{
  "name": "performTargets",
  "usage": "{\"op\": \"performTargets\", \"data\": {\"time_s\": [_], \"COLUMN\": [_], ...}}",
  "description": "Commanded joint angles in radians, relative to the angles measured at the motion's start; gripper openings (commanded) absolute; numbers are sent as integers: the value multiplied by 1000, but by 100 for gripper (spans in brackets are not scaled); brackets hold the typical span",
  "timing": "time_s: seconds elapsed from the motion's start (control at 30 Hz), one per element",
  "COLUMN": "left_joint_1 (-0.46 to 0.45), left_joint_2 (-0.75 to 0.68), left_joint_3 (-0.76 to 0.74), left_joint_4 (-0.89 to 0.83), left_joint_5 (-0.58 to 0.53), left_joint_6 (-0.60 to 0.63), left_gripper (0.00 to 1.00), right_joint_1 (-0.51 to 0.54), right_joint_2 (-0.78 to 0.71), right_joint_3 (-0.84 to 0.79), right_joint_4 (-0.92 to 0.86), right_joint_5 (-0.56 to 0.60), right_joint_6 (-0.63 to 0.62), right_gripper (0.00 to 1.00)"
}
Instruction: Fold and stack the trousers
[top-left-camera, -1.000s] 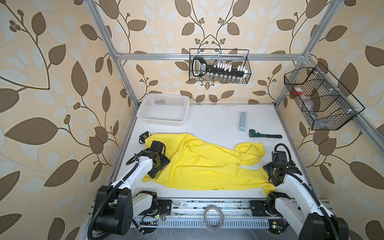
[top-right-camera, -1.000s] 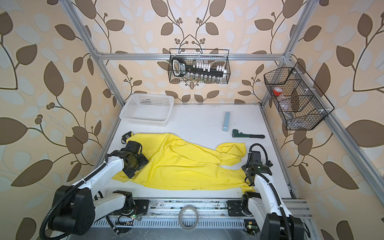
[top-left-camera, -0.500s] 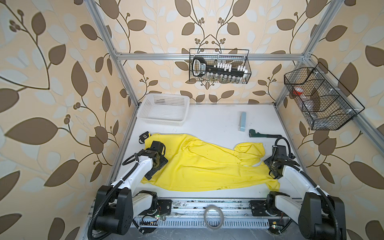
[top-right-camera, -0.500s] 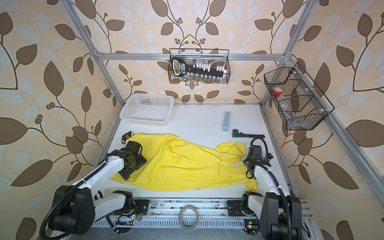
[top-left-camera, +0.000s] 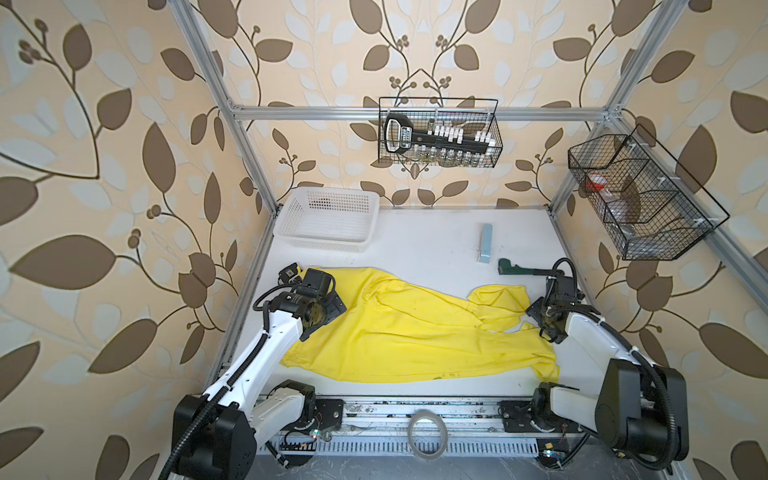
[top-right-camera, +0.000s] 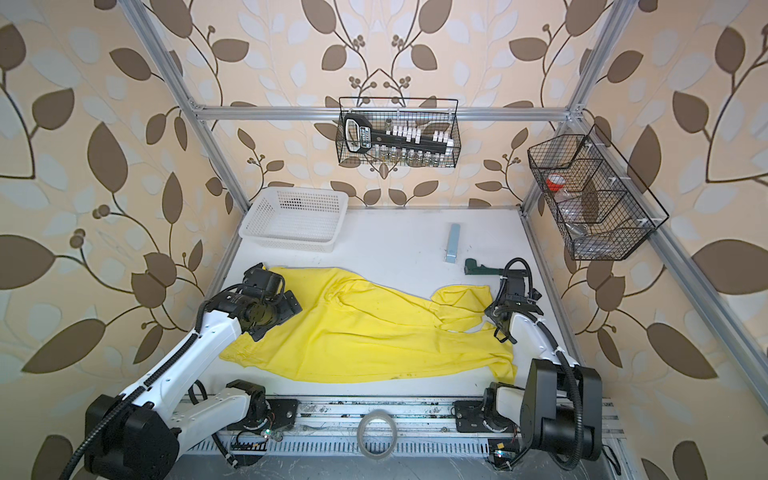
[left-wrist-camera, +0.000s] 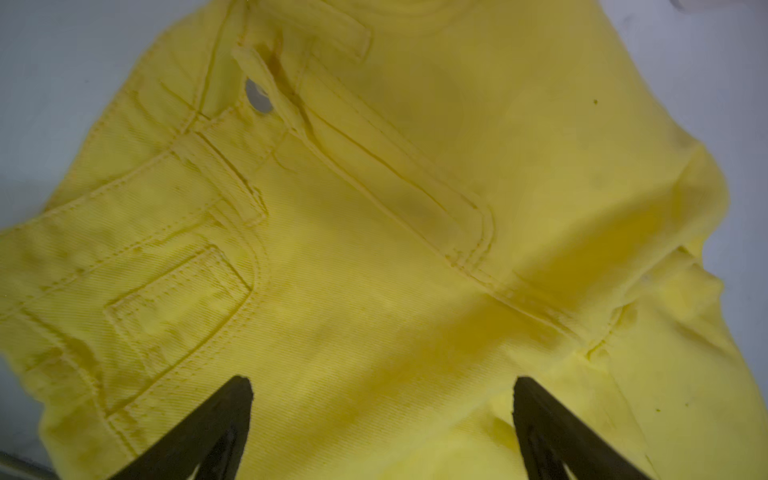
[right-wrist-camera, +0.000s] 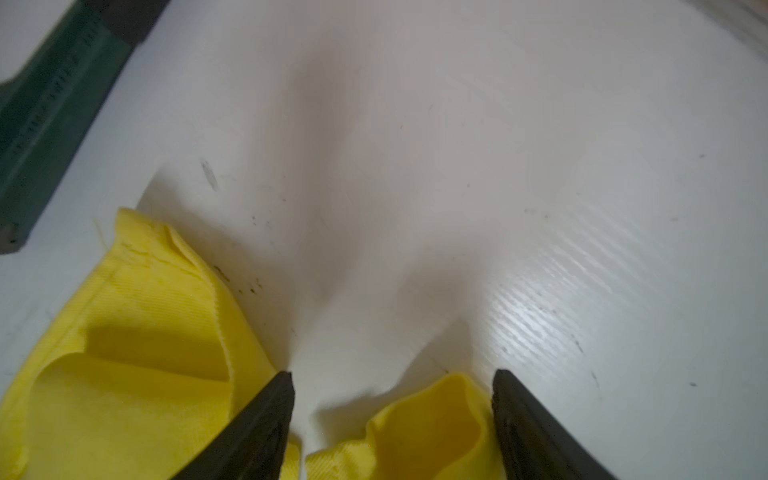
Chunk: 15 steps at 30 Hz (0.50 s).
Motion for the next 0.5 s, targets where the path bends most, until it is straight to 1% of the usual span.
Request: {"op": "performTargets", "data": {"time_s": [0.0,0.07,0.1,0.17,0.2,0.27,0.3,0.33,0.47], "left_joint_1": [-39,-54,-61,-71,-74,-74,-75,-74,-74], "left_joint_2": [28,44,54,74,85,97,99,101,122], "left_joint_3": [19,-3,-14,-40,-53,-72,-81,-88,-110], "left_joint_4": [10,30,41,62,68,80,84,89,110], "left_joint_5": [12,12,10,9,5,1,-8,-14,-21], "left_joint_6": [-13,-26,-32,-40,-44,-46,-47,-49,-49], "left_gripper": [99,99,99,99,99,99,99,99,99], "right_joint_1": [23,37,39,38,38,38,38,38,38], "right_joint_2": [0,5,4,-11,-24,-66,-96,-120,-217], "right_joint_3": [-38,-51,-59,-67,-62,-45,-32,-20,56], "right_joint_4": [3,0,1,1,-9,-37,-53,-67,-154], "right_joint_5": [18,52,63,103,121,150,167,181,257], "right_joint_6": [17,22,22,13,10,8,7,3,-13], "right_gripper": [72,65,58,44,31,13,6,2,0]}}
